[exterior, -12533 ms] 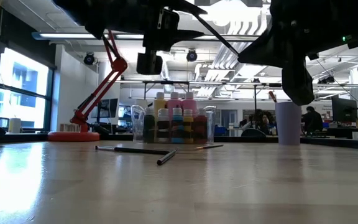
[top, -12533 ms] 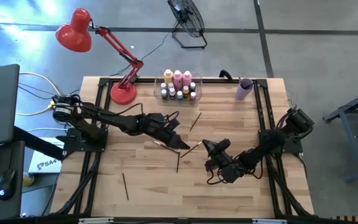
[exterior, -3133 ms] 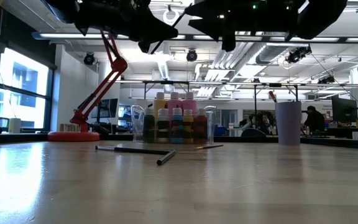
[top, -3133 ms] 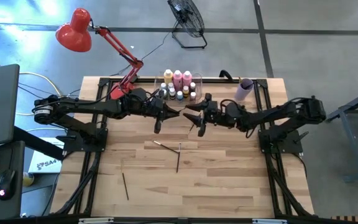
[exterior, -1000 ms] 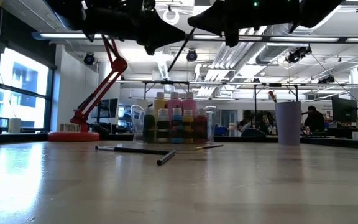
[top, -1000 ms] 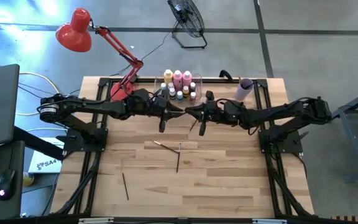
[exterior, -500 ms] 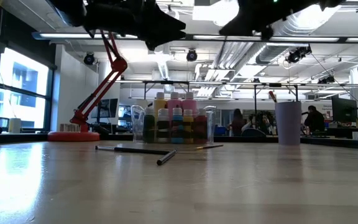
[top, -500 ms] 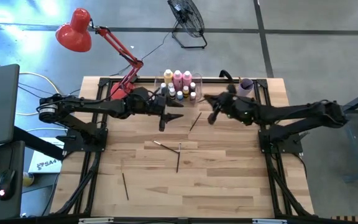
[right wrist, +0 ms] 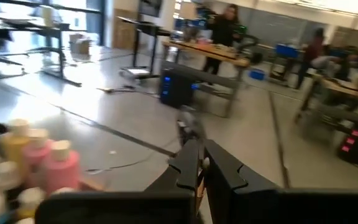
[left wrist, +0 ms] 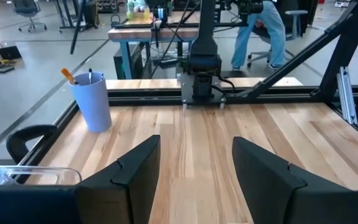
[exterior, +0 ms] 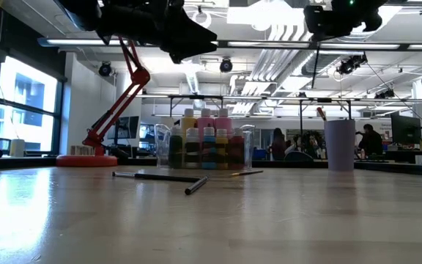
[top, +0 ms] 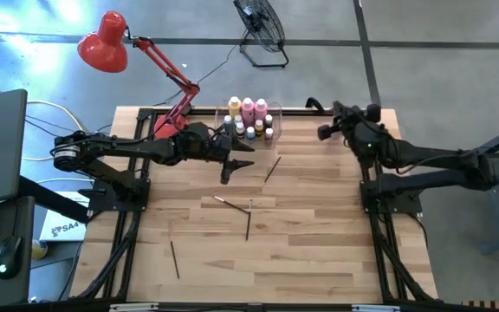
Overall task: Pick & Place Paint Supplies
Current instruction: Put the black paint brush into the violet cup
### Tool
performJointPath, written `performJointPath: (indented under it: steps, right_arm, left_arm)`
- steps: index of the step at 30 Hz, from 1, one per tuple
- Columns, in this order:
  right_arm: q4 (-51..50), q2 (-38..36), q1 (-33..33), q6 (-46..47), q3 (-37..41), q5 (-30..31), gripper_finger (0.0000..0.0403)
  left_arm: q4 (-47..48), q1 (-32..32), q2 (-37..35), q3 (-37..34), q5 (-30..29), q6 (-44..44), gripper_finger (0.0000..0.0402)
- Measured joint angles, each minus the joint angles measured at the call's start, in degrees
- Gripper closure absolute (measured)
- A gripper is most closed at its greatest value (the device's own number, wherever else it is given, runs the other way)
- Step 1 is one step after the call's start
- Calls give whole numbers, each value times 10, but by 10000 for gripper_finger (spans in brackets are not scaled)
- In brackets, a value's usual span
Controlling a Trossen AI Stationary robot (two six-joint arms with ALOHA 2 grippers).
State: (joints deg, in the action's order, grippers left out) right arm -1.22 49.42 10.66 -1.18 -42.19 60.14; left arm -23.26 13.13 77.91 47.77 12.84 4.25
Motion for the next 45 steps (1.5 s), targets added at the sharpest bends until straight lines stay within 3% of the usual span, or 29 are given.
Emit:
performJointPath:
  steps: [9, 16, 33, 40, 45]
  right_arm:
    - [-128, -11, 104, 95, 0, -7, 399]
    - [-216, 1, 184, 179, 0, -68, 399]
    - [-164, 153, 293, 177, 0, -170, 399]
    - [-152, 192, 301, 161, 0, -169, 397]
    - [-152, 194, 300, 160, 0, -168, 370]
  left_arm:
    - [21, 0, 0, 0, 0, 0, 203]
    - [25, 0, 0, 0, 0, 0, 203]
    - [33, 0, 0, 0, 0, -1, 203]
    - [39, 0, 0, 0, 0, -1, 203]
    - [38, 0, 0, 0, -4, -1, 203]
